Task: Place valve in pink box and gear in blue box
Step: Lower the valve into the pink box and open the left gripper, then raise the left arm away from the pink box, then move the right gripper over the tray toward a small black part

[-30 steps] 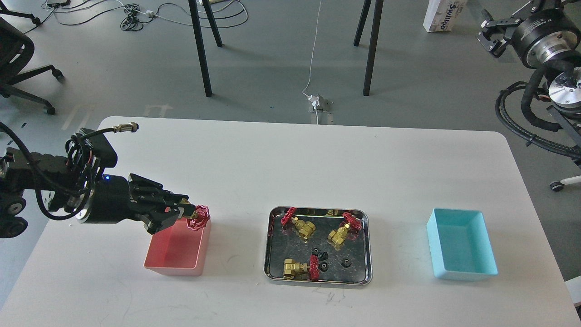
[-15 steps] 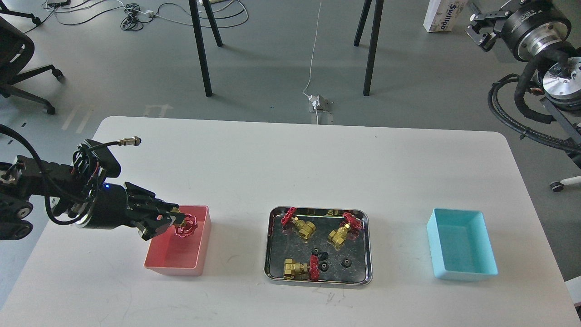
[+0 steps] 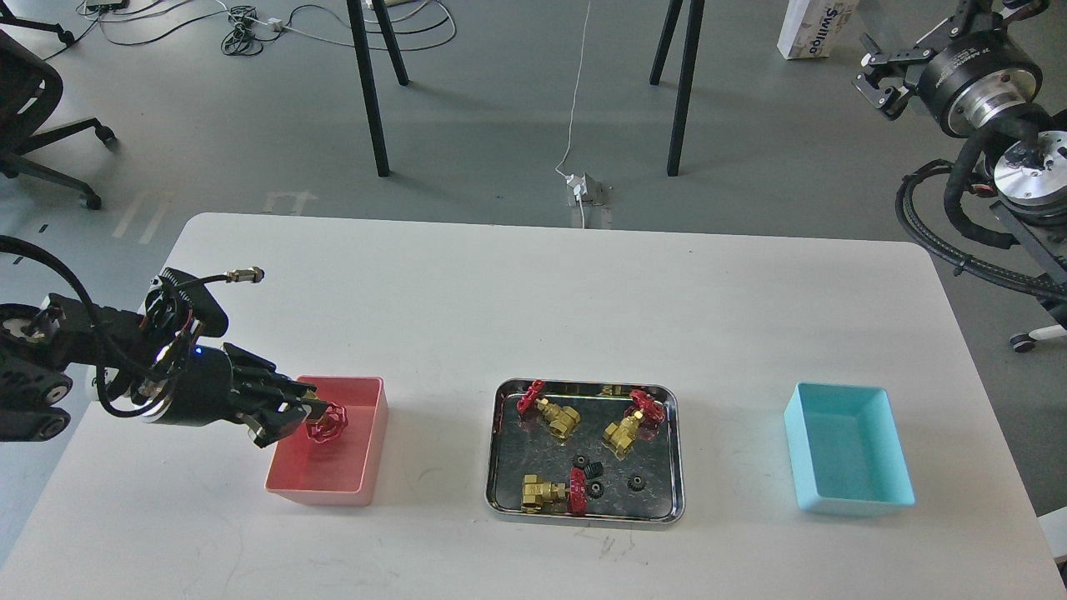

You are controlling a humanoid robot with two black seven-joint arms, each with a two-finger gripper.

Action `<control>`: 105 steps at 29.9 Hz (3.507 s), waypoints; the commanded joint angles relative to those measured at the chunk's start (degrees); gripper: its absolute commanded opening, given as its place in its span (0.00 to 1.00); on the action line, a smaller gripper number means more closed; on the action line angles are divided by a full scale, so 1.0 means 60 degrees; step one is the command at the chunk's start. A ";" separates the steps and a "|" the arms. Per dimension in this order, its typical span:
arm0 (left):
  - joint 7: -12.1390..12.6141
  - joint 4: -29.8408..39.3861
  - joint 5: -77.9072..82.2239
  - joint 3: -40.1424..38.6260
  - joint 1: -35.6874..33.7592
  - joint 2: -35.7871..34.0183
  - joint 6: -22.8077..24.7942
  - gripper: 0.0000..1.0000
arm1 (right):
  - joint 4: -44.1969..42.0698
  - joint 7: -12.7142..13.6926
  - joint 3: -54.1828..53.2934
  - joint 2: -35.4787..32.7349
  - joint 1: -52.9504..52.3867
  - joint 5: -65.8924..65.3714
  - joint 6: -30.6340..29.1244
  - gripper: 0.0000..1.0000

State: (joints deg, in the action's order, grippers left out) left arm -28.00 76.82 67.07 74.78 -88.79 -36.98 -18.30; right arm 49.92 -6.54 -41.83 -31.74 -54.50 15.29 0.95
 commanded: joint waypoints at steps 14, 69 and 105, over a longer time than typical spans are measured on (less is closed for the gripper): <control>0.0000 -0.0688 -0.0045 -0.0042 0.0662 0.0670 0.0061 0.30 | 0.0044 -0.0038 -0.0015 -0.0057 0.0397 0.0014 -0.0013 0.99; 0.0000 -0.0053 -0.8761 -1.5598 0.4163 0.2421 0.2405 0.78 | 0.6180 0.0050 1.0586 -0.1873 -0.4624 -1.1202 -0.2177 0.99; 0.0000 -0.2768 -0.8204 -1.5496 0.5716 0.6164 0.1512 0.95 | 0.4293 0.0123 1.2949 0.3267 -0.4687 -1.5205 -0.4202 0.62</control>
State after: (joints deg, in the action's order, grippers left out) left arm -28.00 60.20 17.81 -18.19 -54.43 0.00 -9.25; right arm 77.10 -5.81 35.83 -14.04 -83.24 -76.00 -24.50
